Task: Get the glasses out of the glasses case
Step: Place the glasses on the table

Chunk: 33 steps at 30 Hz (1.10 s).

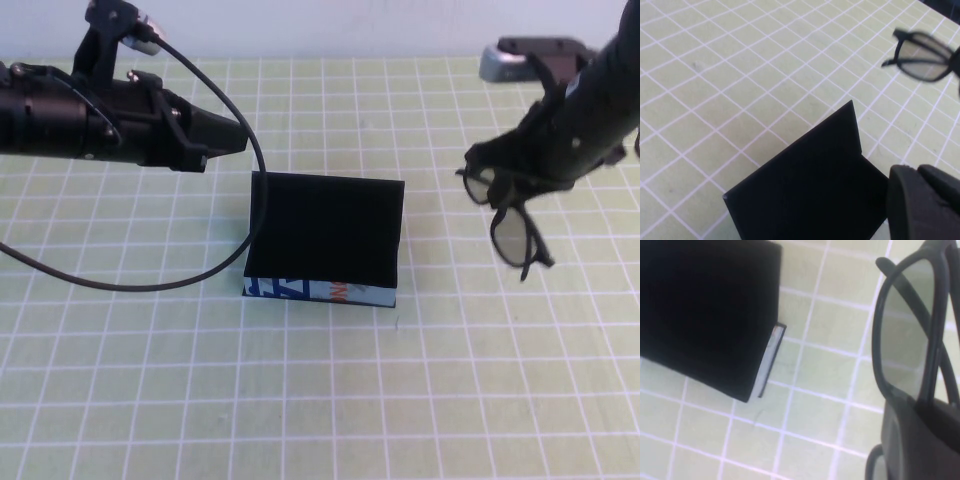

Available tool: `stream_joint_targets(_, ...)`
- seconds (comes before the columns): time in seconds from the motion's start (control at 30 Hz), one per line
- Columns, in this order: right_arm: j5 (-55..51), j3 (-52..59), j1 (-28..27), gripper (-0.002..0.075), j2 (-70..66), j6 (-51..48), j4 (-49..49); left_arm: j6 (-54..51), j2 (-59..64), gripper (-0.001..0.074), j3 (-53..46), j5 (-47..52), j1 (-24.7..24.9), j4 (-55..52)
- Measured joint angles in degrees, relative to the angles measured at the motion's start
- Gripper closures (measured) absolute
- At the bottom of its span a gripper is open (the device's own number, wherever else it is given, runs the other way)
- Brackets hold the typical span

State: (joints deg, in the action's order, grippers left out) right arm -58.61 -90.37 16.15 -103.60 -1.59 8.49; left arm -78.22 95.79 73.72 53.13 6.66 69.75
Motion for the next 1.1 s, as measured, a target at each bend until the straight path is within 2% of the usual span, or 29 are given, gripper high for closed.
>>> stream_joint_targets(0.2,8.2,8.9,0.0,0.0714,-2.1,2.3,5.6,0.7,0.0,0.0739,0.0,-0.1,0.0,0.0)
stream_joint_targets(0.5,10.3,9.6,0.0,0.0690,-7.6,2.6,7.4,1.4,0.0,0.0739,0.0,-0.2,0.0,-0.1)
stream_joint_targets(0.6,10.7,9.7,0.0,0.0634,-8.1,2.6,7.4,1.4,0.0,0.0739,0.0,-0.2,0.0,-0.3)
stream_joint_targets(0.77,10.9,9.7,0.0,0.0476,-8.1,2.6,7.0,1.6,0.0,0.0739,0.0,-0.2,0.0,-0.3)
stream_joint_targets(0.87,10.9,9.7,0.0,0.0436,-7.7,2.7,5.2,1.6,0.0,0.0739,0.0,-0.7,0.0,-0.3)
stream_joint_targets(1.0,8.4,9.7,0.0,0.0442,-4.6,2.7,2.7,1.7,0.0,0.0739,0.0,-3.0,0.0,-0.3)
stream_joint_targets(1.1,4.9,9.7,0.0,0.0498,0.1,2.7,1.2,2.2,-0.1,0.0739,0.0,-4.3,0.0,-0.3)
